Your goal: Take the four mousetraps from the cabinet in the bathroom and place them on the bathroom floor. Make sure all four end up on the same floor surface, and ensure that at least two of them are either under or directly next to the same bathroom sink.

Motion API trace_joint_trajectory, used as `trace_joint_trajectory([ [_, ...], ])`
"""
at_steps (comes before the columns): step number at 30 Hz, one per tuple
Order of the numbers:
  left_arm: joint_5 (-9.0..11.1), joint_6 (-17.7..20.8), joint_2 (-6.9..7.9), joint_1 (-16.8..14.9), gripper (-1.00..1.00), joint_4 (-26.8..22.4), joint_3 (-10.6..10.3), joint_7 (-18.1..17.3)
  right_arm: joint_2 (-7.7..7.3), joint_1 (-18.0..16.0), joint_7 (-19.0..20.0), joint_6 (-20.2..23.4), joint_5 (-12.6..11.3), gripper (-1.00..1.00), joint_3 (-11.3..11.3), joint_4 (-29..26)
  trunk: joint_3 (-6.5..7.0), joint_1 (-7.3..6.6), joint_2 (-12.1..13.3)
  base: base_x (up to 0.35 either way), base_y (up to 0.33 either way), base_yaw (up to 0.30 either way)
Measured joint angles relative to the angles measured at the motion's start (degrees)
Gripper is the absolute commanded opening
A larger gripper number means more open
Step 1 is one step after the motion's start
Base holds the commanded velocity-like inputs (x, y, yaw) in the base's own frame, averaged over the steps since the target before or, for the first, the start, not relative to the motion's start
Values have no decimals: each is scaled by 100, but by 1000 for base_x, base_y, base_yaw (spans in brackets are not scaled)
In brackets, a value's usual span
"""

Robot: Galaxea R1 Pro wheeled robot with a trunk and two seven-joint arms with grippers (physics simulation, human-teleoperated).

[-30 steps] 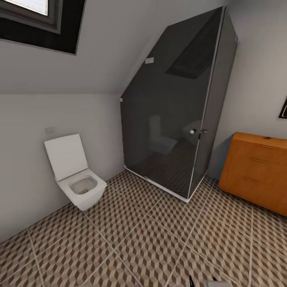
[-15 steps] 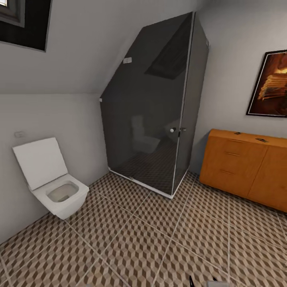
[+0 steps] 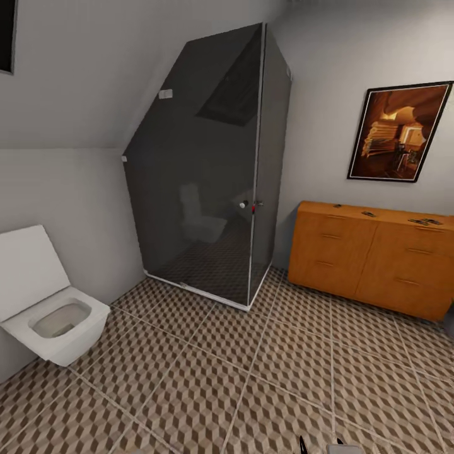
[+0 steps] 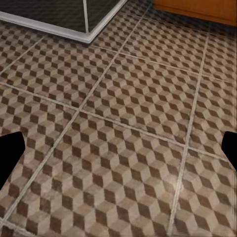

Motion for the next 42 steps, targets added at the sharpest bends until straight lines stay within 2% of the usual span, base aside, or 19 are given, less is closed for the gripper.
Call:
trace_joint_trajectory([
  [42,0,0,0,-2,100,7,-2,0,0,0,0,0,0,100,0,0,0,0,0,0,0,-292],
])
